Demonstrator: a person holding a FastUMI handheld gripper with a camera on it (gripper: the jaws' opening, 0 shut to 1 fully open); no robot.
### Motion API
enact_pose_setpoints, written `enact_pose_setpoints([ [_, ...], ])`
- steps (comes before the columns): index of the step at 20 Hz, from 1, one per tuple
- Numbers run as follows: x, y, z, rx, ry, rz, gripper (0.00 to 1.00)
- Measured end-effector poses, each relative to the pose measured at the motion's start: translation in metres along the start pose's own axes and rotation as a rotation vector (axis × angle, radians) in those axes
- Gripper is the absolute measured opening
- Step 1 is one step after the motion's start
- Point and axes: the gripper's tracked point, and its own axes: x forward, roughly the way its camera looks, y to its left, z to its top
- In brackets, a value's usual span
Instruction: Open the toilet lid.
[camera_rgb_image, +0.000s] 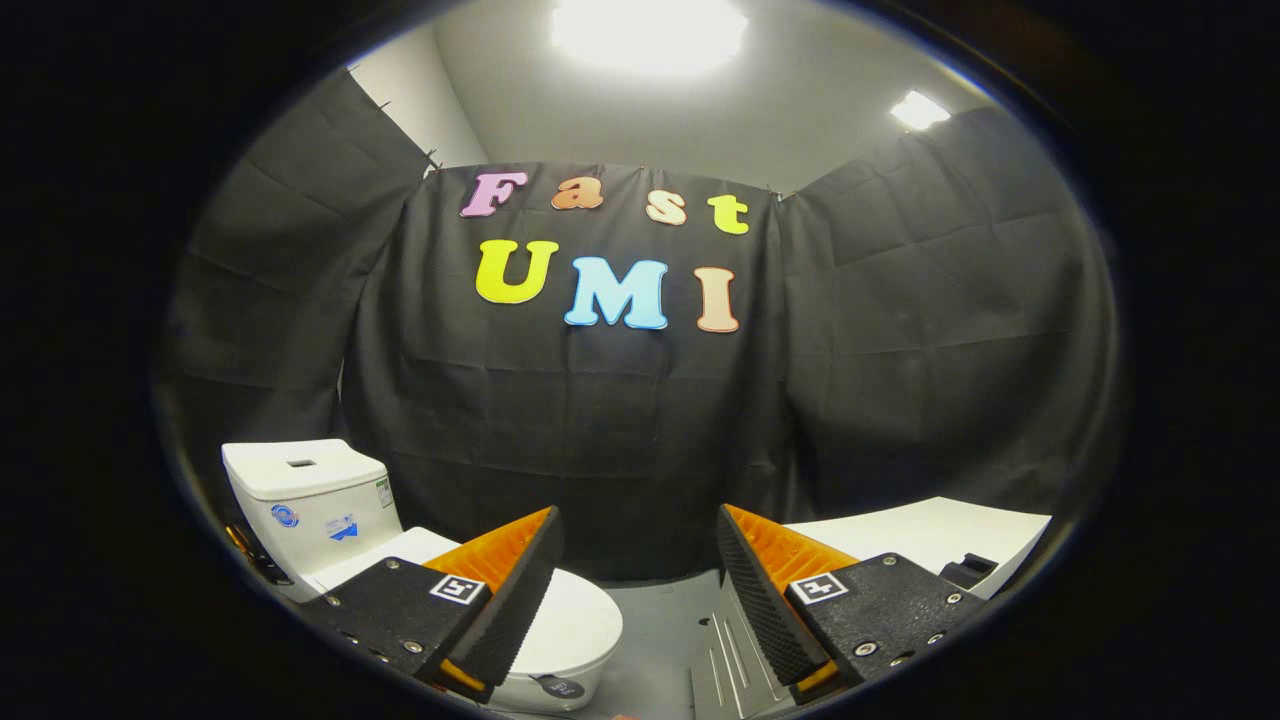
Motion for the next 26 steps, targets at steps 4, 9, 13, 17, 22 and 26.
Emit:
enact_pose_setpoints([
  [4, 0.0, -0.002, 0.002, 0.003, -0.005, -0.009, 0.95],
  [9, 0.001, -0.005, 0.009, 0.019, -0.023, -0.028, 0.95],
  [13, 0.011, 0.003, 0.022, 0.069, -0.051, -0.038, 0.95],
  [17, 0.014, 0.027, 0.008, 0.283, -0.056, -0.044, 0.95],
  [22, 0.005, 0.054, -0.039, 0.429, 0.021, -0.095, 0.96],
  [26, -0.005, 0.062, -0.074, 0.542, 0.087, -0.133, 0.96],
])
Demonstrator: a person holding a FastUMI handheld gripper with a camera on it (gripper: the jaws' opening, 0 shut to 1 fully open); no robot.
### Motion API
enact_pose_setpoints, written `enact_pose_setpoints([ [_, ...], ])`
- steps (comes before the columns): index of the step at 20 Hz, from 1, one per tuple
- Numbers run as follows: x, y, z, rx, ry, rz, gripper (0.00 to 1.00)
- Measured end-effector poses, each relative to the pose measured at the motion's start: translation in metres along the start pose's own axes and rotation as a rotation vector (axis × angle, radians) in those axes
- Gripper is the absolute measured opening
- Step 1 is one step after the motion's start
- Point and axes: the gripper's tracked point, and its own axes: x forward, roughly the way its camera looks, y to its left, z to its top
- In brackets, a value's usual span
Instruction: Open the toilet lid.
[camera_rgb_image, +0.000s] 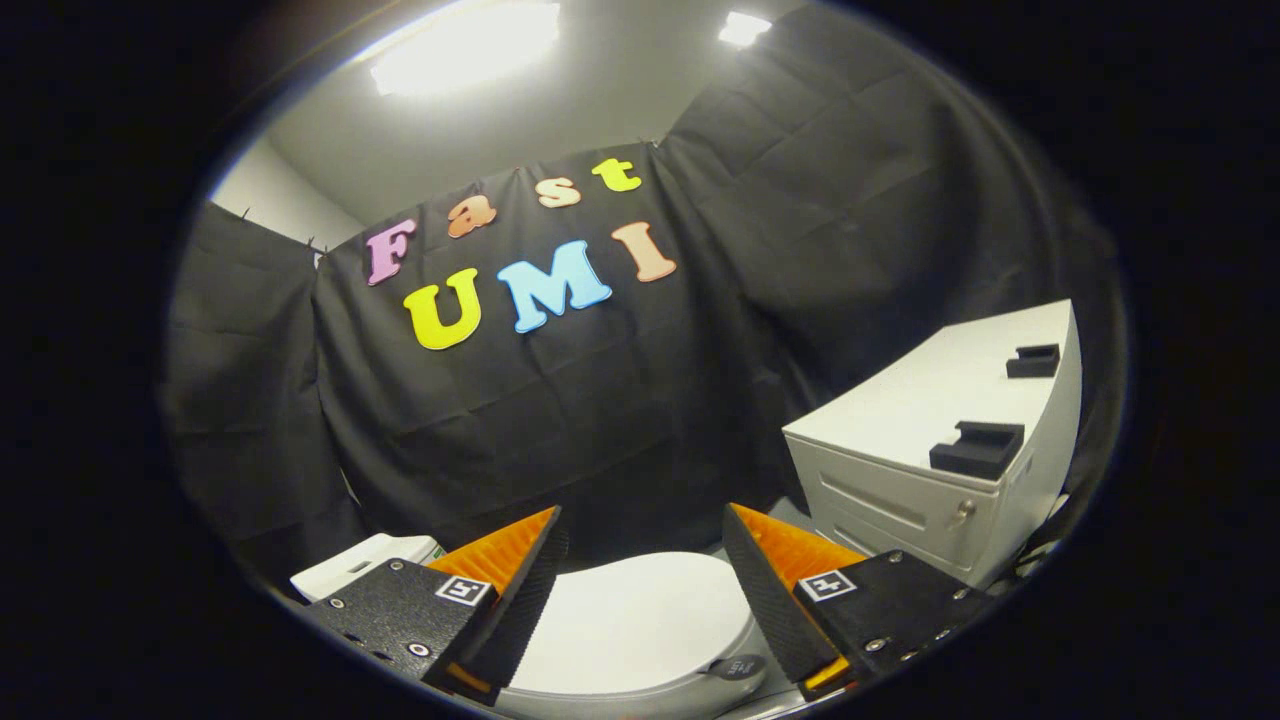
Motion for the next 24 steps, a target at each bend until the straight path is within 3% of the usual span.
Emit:
enact_pose_setpoints([
  [16, -0.038, -0.082, -0.14, 0.524, 0.14, -0.265, 0.95],
  [24, -0.02, -0.089, -0.185, 0.672, 0.207, -0.312, 0.94],
])
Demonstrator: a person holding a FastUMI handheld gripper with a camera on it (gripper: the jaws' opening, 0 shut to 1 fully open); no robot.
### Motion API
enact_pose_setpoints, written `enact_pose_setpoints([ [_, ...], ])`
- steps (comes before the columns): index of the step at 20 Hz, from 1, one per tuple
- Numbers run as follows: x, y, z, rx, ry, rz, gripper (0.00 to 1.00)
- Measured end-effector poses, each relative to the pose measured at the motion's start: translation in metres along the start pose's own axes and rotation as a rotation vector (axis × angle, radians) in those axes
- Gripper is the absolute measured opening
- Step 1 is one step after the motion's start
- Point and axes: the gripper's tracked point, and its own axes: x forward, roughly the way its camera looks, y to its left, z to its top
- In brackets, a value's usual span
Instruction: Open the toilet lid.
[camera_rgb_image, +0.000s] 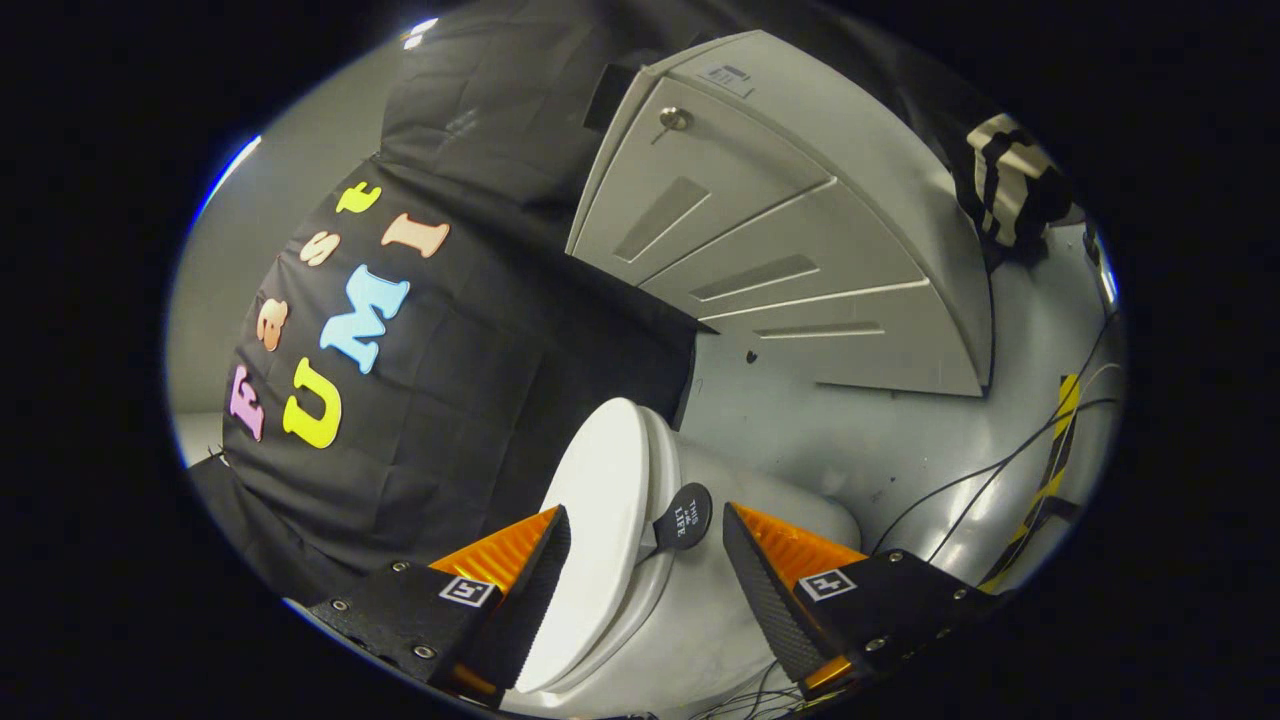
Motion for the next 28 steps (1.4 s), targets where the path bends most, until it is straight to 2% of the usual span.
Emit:
enact_pose_setpoints([
  [4, 0.012, -0.006, -0.001, 0.06, 0.025, -0.029, 0.79],
  [5, 0.016, -0.01, -0.001, 0.065, 0.03, -0.036, 0.68],
  [10, 0.017, -0.019, 0.001, 0.064, 0.043, -0.061, 0.39],
  [11, 0.018, -0.022, 0.001, 0.064, 0.045, -0.071, 0.3],
  [14, 0.019, -0.028, -0.003, 0.069, 0.061, -0.117, 0.17],
  [17, 0.02, -0.026, -0.001, 0.115, 0.069, -0.127, 0.04],
  [20, 0.02, -0.024, -0.002, 0.106, 0.083, -0.152, 0.01],
  [24, 0.021, -0.019, 0.002, -0.008, 0.109, -0.216, 0.0],
  [28, 0.017, -0.01, 0.009, -0.029, 0.109, -0.244, 0.0],
])
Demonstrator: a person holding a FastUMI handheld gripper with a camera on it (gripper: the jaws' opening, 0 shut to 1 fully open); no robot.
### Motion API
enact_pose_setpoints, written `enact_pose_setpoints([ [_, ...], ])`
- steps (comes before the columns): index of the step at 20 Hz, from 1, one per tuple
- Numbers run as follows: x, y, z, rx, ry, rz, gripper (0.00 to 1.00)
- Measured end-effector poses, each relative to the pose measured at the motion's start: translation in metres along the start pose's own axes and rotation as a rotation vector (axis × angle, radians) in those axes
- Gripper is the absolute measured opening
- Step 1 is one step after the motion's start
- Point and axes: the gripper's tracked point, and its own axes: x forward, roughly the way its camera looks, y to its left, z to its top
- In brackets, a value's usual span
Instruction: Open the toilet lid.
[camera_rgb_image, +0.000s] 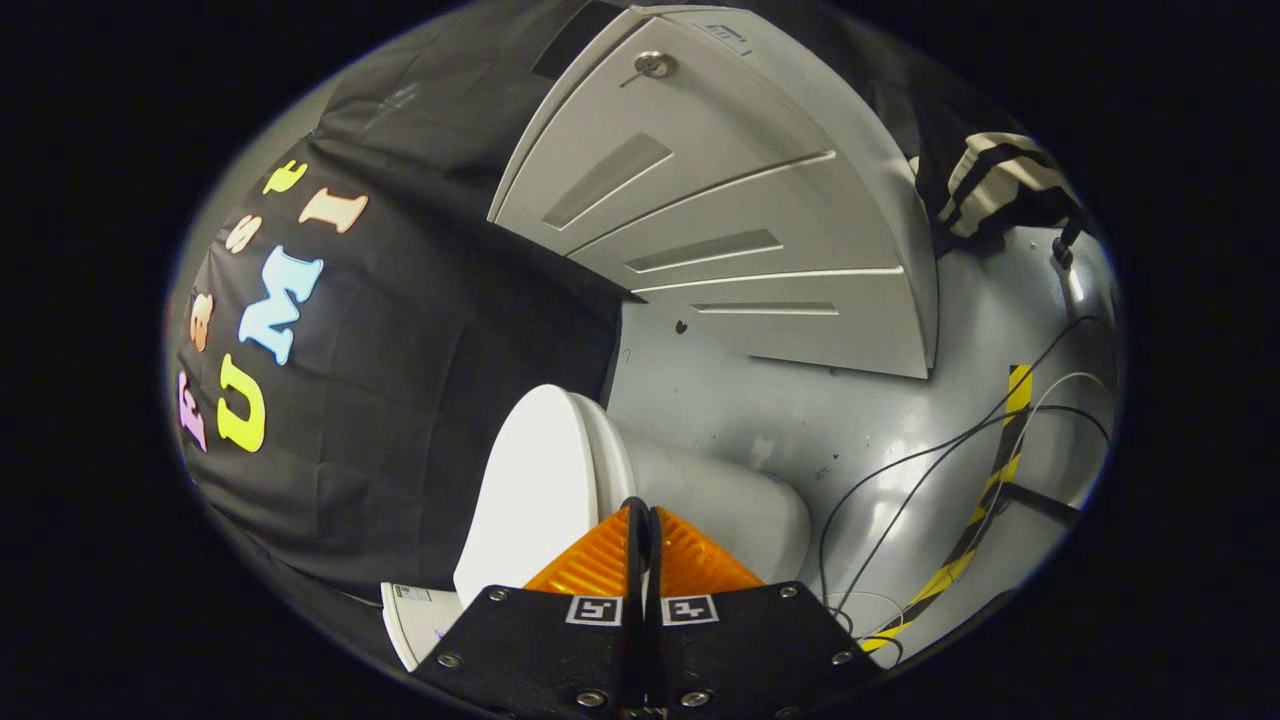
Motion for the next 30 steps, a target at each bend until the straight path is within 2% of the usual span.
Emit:
enact_pose_setpoints([
  [5, -0.013, 0.022, 0.007, -0.044, -0.015, 0.017, 0.0],
  [16, -0.06, 0.092, 0.024, -0.25, -0.097, 0.05, 0.0],
  [22, -0.086, 0.128, 0.023, -0.306, -0.137, 0.085, 0.0],
  [30, -0.104, 0.151, 0.02, -0.375, -0.158, 0.083, 0.0],
])
